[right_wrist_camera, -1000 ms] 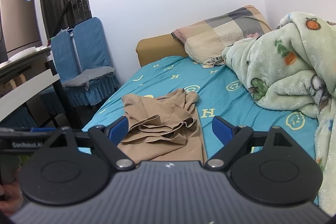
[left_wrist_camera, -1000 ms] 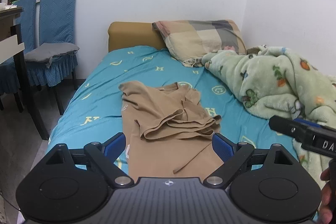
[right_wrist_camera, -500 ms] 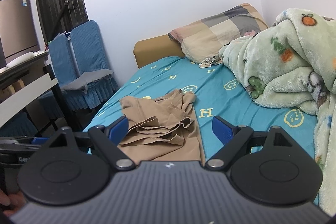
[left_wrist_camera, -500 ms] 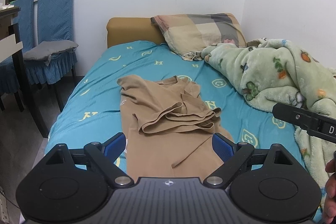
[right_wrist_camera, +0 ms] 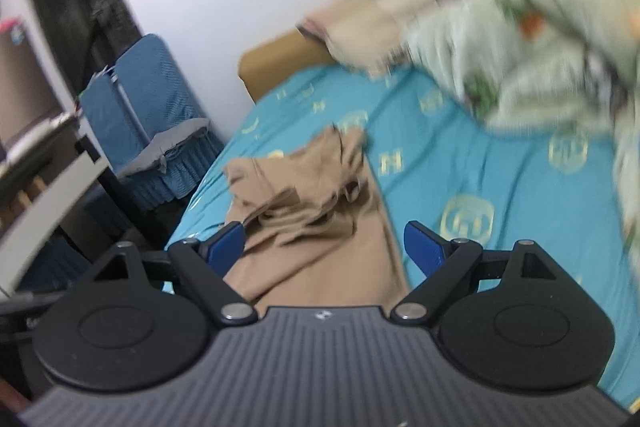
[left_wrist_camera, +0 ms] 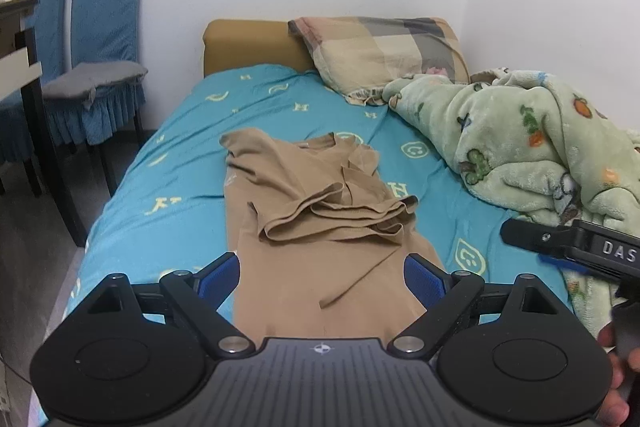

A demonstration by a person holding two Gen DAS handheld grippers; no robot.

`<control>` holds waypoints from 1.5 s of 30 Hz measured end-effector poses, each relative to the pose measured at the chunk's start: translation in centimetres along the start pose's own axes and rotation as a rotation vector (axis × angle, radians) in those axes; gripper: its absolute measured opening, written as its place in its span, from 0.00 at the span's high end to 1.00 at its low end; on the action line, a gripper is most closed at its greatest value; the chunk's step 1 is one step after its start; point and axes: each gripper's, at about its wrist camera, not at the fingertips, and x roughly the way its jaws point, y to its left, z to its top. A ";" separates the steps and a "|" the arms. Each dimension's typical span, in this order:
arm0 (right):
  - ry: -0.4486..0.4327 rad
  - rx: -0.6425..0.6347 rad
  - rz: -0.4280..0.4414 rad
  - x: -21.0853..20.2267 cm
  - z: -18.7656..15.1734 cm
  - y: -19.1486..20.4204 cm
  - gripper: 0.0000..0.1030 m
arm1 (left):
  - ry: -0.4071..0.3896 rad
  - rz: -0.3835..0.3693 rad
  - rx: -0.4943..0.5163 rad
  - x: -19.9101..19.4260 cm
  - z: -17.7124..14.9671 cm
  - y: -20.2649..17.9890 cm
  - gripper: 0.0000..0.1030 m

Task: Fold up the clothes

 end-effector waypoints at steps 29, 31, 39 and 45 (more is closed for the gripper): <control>0.283 0.801 0.061 9.2 -6.6 -8.6 0.56 | 0.310 -0.267 -0.455 6.5 -3.1 2.0 0.12; 0.284 0.778 0.036 9.7 -6.4 -8.5 0.80 | 0.357 -0.325 -0.578 7.9 -4.1 2.6 0.12; 0.186 0.638 0.086 7.5 -4.0 -6.2 0.93 | 0.413 -0.428 -0.888 12.7 -7.2 1.6 0.11; 0.118 0.596 0.100 5.8 -3.1 -5.7 0.93 | 0.267 -0.281 -0.979 12.9 -8.1 3.8 0.18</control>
